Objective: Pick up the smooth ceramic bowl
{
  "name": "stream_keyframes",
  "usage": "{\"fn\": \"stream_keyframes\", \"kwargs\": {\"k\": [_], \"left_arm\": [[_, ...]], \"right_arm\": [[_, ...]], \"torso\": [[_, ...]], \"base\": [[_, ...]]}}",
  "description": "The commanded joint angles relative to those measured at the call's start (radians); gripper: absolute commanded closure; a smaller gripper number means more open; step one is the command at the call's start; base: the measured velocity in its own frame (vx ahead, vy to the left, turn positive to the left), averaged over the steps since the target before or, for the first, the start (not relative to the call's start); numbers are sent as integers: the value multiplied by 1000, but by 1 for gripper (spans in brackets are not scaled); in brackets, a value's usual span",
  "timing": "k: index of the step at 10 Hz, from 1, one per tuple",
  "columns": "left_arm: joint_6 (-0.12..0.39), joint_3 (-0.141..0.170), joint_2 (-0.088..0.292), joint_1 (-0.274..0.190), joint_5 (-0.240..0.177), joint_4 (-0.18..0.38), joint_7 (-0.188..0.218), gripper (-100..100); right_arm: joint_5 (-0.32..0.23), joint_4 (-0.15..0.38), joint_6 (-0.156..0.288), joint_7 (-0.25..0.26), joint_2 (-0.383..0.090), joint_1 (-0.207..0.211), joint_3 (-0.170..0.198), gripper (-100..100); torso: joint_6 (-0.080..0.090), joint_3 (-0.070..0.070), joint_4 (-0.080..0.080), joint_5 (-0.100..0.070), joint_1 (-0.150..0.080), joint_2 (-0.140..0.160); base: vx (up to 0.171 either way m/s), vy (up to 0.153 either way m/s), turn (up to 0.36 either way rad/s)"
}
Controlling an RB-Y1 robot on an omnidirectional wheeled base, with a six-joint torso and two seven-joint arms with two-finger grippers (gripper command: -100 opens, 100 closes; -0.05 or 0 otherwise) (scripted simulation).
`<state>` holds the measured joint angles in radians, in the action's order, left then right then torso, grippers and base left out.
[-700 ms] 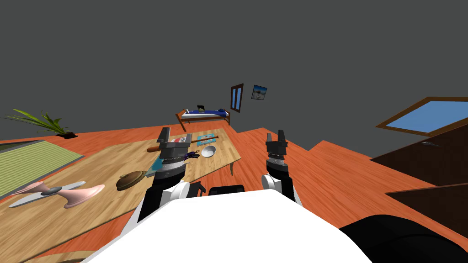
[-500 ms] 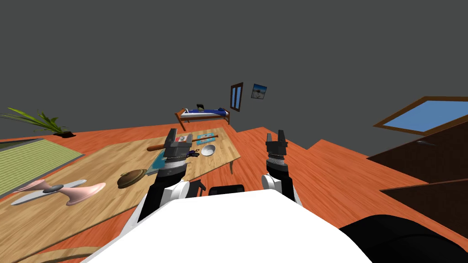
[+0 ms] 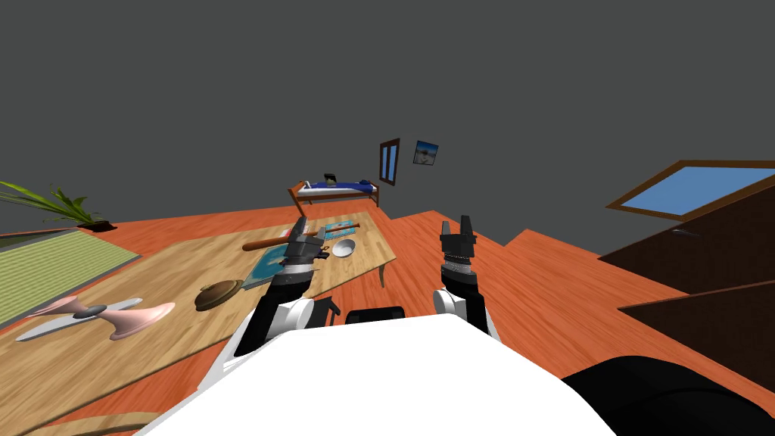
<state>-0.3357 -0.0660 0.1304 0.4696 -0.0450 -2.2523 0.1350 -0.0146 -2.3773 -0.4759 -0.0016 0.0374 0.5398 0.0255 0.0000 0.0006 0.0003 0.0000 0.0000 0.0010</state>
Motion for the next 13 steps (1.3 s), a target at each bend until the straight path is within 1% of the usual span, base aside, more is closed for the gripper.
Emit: {"fn": "stream_keyframes", "kwargs": {"k": [1, 3, 4, 6, 7, 8, 9, 10, 11, 12, 13], "left_arm": [[45, 3, 20, -22, -13, 22, 6, -100], [103, 10, 58, -59, -40, 68, 22, -100], [118, 10, 58, -59, -40, 68, 22, -100], [185, 18, 97, -100, -73, 121, 40, -100], [201, 18, 97, -100, -73, 121, 40, -100], [237, 22, 117, -121, -90, 150, 51, -100], [246, 22, 117, -121, -90, 150, 51, -100], [275, 26, 137, -143, -109, 181, 62, -100], [293, 26, 137, -143, -109, 181, 62, -100], [330, 30, 157, -165, -129, 213, 74, -100], [341, 30, 157, -165, -129, 213, 74, -100]], "right_arm": [[0, 0, 0, 0, 0, 0, 0, 0], [0, 0, 0, 0, 0, 0, 0, 0], [0, 0, 0, 0, 0, 0, 0, 0], [0, 0, 0, 0, 0, 0, 0, 0], [0, 0, 0, 0, 0, 0, 0, 0], [0, 0, 0, 0, 0, 0, 0, 0], [0, 0, 0, 0, 0, 0, 0, 0], [0, 0, 0, 0, 0, 0, 0, 0], [0, 0, 0, 0, 0, 0, 0, 0], [0, 0, 0, 0, 0, 0, 0, 0], [0, 0, 0, 0, 0, 0, 0, 0]], "torso": [[0, 0, 0, 0, 0, 0], [0, 0, 0, 0, 0, 0], [0, 0, 0, 0, 0, 0], [0, 0, 0, 0, 0, -1], [0, 0, 0, 0, 0, 0], [0, 0, 0, 0, 0, 0], [0, 0, 0, 0, 0, -1], [0, 0, 0, 0, 0, -1], [0, -1, 0, 0, 0, -1], [0, -1, 0, 0, 0, -1], [0, -1, 0, 0, 0, -1]], "base": [[-11, -2, -37], [-18, -5, -54], [-14, -8, -26], [-13, -11, -61], [-10, -8, -22], [-8, -10, -41], [-5, -7, -26], [-4, -10, -45], [-2, -9, -30], [0, -13, -69], [0, -9, -27]]}}
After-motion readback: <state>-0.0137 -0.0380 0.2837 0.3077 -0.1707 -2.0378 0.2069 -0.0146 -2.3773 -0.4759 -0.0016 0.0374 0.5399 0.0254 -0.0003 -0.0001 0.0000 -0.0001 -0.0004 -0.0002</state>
